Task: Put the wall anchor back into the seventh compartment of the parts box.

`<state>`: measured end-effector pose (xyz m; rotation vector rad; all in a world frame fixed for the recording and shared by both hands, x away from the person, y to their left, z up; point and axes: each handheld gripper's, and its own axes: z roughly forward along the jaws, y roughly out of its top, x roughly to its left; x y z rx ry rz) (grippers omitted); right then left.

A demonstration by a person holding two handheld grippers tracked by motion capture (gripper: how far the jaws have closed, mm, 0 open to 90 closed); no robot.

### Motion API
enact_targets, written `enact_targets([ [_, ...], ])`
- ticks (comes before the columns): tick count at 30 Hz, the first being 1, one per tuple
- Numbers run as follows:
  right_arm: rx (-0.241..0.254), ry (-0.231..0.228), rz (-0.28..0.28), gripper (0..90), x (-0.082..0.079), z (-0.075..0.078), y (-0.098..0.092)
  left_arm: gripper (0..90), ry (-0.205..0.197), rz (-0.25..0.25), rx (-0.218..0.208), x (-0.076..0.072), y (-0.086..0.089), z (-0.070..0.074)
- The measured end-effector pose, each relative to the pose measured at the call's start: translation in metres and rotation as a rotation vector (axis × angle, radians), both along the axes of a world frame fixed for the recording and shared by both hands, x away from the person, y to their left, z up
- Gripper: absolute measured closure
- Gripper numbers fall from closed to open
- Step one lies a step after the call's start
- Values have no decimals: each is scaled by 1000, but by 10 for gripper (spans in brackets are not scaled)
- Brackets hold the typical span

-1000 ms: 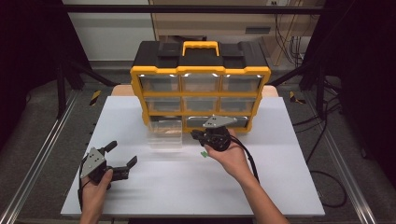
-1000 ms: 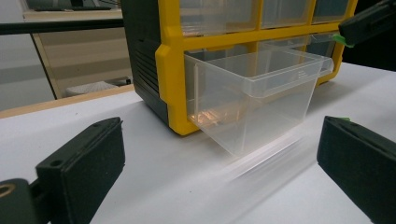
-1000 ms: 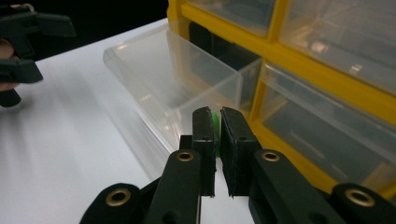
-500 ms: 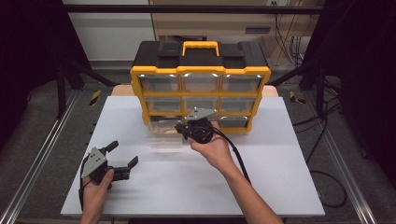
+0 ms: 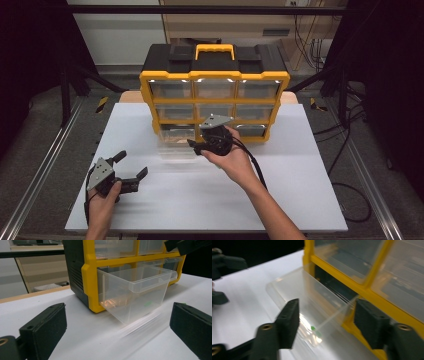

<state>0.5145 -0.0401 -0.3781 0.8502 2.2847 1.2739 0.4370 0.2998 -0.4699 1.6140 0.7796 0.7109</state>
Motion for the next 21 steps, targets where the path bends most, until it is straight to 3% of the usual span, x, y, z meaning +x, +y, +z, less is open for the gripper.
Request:
enact_targets([
  [3, -1, 2, -21, 209, -2, 0, -6, 10, 0, -1, 2, 0, 0, 0],
  [6, -38, 15, -53, 130, -4, -3, -15, 10, 0, -1, 1, 0, 0, 0],
  [21, -70, 111, -88, 118, -7, -28, -37, 9, 0, -1, -1, 0, 0, 0],
])
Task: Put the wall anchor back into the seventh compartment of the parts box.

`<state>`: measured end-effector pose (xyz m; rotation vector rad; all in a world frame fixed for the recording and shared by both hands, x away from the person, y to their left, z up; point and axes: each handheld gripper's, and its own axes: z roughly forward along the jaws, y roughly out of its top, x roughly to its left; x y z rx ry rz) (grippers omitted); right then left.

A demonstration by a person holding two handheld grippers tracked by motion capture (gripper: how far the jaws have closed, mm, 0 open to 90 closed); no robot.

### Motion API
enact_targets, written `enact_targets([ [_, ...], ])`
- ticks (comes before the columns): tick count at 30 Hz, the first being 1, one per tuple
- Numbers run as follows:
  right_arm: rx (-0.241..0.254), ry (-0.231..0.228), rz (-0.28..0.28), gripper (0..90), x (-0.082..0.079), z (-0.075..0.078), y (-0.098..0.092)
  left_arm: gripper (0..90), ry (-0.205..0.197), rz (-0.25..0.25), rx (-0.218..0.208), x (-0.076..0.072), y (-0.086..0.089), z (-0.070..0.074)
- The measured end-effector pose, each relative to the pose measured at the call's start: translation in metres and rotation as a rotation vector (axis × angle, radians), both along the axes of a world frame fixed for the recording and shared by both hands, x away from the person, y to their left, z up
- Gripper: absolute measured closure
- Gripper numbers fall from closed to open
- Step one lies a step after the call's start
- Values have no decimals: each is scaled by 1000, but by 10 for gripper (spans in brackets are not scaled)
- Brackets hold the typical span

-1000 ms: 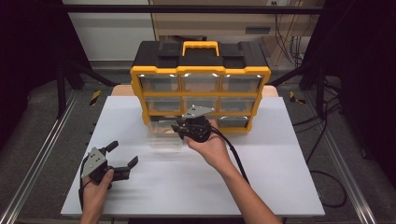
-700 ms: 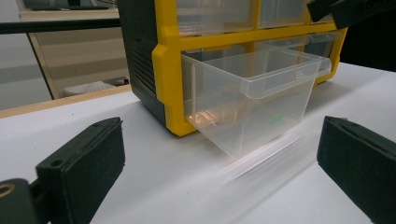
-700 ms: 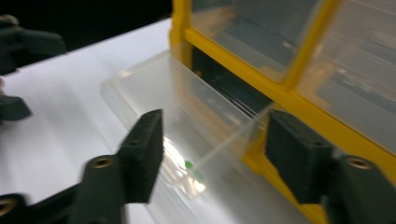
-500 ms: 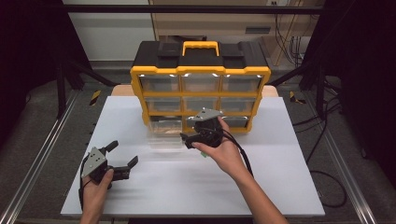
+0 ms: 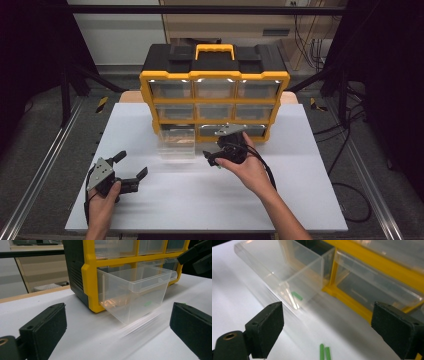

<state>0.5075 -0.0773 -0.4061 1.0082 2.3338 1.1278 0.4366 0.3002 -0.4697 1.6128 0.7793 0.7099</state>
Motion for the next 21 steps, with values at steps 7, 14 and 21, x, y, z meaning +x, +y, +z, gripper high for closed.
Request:
enact_targets([
  [7, -23, 33, -10, 117, -1, -12, -7, 9, 0, 0, 1, 0, 0, 0],
  [14, -42, 57, -4, 103, -2, -20, -12, 9, -1, -2, 0, 0, 0, 0],
  [21, -60, 77, -2, 69, -3, -29, -16, 9, -1, -5, 2, 0, -1, 0],
])
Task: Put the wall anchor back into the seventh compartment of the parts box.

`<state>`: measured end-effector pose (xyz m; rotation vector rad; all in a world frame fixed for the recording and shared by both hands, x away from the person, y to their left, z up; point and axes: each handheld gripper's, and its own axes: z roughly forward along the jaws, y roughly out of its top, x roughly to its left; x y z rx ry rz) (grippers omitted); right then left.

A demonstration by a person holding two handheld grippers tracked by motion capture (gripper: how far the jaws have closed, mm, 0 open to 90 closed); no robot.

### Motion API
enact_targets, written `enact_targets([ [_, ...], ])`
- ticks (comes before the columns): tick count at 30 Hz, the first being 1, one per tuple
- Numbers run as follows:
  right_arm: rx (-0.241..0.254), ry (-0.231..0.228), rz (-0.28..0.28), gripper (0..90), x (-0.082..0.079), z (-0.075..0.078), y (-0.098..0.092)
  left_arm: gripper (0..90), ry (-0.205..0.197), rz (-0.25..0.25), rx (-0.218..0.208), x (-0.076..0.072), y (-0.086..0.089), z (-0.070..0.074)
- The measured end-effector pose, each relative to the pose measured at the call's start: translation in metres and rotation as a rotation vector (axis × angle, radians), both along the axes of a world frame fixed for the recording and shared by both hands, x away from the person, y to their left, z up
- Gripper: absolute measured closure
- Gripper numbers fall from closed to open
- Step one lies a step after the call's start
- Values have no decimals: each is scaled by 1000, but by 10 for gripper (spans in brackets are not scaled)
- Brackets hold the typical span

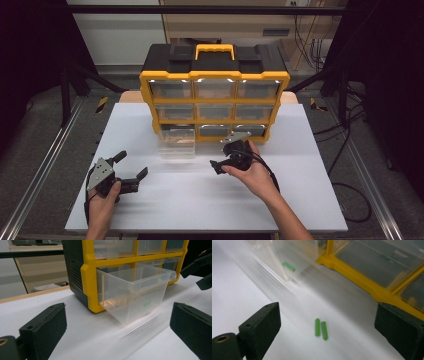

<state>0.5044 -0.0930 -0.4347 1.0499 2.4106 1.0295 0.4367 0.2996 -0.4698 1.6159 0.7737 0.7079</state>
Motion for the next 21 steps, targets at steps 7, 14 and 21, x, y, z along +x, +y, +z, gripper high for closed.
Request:
enact_targets([
  [7, -13, 26, 2, 66, 0, -6, -1, 9, 0, 1, 1, 0, 0, 0],
  [14, -34, 52, 8, 122, -1, -13, -3, 9, 0, 1, 2, 0, 0, 0],
  [21, -38, 72, 13, 350, 0, -19, -5, 9, 0, 1, 8, 0, -1, 0],
])
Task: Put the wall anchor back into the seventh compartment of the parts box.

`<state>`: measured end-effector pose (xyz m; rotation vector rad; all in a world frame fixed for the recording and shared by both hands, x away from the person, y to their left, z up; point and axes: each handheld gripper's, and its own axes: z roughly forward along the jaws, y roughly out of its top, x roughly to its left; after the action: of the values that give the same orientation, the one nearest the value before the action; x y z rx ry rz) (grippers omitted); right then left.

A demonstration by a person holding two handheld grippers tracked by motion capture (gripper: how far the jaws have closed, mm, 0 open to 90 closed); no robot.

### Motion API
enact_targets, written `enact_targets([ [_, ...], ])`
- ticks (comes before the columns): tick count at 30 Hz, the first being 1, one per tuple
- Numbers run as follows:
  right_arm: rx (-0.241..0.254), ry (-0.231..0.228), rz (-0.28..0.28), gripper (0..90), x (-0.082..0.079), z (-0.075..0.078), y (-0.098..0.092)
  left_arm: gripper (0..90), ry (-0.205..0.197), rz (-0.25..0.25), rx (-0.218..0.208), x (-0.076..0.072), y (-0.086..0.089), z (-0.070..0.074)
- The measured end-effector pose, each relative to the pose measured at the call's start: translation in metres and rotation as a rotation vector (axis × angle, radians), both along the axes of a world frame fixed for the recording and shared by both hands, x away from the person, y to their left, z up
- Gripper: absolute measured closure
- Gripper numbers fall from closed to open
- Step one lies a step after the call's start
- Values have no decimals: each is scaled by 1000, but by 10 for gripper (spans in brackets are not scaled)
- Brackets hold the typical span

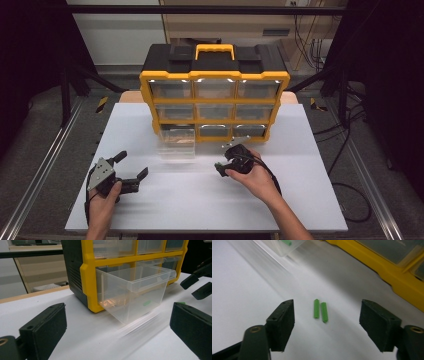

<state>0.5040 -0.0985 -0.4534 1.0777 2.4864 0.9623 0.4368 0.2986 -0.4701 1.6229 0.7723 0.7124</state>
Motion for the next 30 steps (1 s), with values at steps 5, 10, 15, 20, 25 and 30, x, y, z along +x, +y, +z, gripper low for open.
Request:
enact_targets([
  [5, -3, 3, -4, 464, 1, -4, 1, 9, -1, 1, -1, 0, 0, 0],
  [10, 18, -12, -7, 554, 3, -3, 1, 9, -1, 1, -2, 0, 0, 0],
  [15, 24, -9, -11, 615, 5, -5, 2, 9, -2, 1, -2, 0, 1, 0],
  [20, 28, 2, -13, 663, 5, -7, 3, 9, -2, 1, -2, 0, 1, 0],
  [25, 28, 9, -7, 691, 7, -9, 4, 9, -2, 1, -1, 0, 1, 0],
  [30, -3, 12, -5, 726, 9, -13, 5, 9, -1, 1, -2, 0, 1, 0],
])
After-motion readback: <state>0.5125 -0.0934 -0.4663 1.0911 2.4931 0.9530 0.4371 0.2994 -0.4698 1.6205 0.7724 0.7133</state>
